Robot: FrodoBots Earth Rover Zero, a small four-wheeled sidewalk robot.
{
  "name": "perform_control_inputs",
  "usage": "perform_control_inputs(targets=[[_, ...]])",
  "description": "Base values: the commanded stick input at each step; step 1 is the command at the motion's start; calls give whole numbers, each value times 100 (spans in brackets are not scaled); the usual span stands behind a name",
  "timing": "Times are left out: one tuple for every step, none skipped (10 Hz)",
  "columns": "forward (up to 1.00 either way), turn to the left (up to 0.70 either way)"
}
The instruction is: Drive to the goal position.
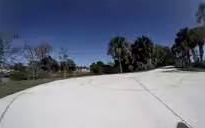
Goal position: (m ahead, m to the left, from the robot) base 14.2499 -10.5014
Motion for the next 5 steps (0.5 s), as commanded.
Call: perform_control_inputs(targets=[[100, -40], [100, -40], [100, -40], [100, -40], [100, -40]])
